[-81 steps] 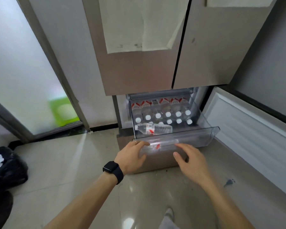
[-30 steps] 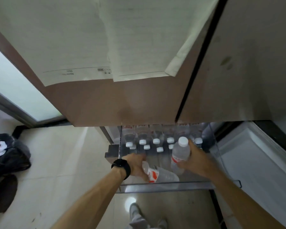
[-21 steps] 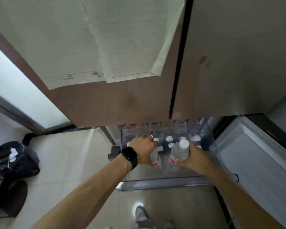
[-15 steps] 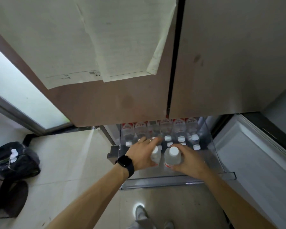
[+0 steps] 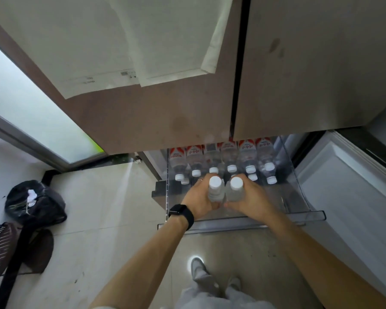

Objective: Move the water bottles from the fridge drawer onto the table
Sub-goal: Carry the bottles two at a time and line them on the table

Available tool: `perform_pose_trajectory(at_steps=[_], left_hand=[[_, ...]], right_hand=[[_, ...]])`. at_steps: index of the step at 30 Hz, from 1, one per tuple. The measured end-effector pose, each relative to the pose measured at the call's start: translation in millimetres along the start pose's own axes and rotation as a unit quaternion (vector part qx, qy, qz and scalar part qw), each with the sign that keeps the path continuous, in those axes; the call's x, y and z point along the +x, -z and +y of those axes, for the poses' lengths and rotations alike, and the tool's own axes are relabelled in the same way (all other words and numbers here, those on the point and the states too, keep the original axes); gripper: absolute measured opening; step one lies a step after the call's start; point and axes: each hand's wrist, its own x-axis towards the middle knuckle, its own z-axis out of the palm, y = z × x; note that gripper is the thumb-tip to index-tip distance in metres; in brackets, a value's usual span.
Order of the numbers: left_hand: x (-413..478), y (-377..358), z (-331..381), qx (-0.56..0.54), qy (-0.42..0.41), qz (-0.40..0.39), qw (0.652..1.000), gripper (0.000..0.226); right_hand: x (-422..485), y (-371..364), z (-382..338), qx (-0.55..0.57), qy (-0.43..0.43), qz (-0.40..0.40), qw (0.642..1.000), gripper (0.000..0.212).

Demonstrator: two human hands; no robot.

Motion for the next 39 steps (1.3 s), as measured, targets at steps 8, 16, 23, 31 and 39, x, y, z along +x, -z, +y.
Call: perform_pose_trajectory(at_steps=[8, 16, 23, 31, 39], left_hand=[[2, -2, -1, 0.032, 0.017, 0.006, 0.999, 0.063], [-13, 23, 9, 0.041, -0.001, 0.061, 0.997, 0.061], [-91, 93, 19, -0.012, 0.006, 0.214, 0.977, 0.067], [-264, 143, -13, -0.004, 0.086, 0.373, 0.924, 0.063], [-527, 104, -70, 0.005, 0.230, 0.475, 0.849, 0.061]], right_hand=[[3, -4, 6, -0.005, -0.024, 0.019, 1.000, 0.048], [3, 15, -8, -0.013, -0.016, 0.009, 1.000, 0.047], [-17, 52, -101, 0.037, 0.124, 0.010, 0.991, 0.059], [-70, -1, -235, 0.040, 0.323, -0.049, 0.944, 0.059], [-235, -144, -326, 0.027, 0.439, -0.178, 0.880, 0.057]])
